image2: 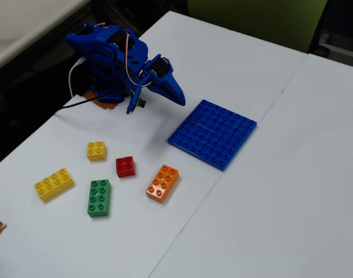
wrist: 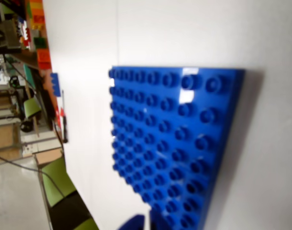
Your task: Pick up the 2x2 yellow block and go up the 8x8 blue block.
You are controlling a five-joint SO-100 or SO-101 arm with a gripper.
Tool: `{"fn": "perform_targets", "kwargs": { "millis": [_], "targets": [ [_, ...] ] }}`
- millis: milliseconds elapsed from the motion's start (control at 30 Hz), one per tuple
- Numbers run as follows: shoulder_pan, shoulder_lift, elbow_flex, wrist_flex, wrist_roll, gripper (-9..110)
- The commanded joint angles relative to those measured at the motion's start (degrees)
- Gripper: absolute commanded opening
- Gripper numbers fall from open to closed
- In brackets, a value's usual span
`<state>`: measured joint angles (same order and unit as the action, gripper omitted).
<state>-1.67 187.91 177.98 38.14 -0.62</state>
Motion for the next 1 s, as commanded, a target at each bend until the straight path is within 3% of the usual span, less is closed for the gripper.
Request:
{"fn": "perform_targets", "kwargs": {
  "millis": [0, 833, 967],
  "targets": [
    [-0.1, 2.5, 2.4, -0.4, 0.3, 0],
    [2.8, 2.4, 2.4, -0.4, 3.9, 0],
    [2.1, 2.4, 2.4, -1.0, 3.6, 8]
  ]
}}
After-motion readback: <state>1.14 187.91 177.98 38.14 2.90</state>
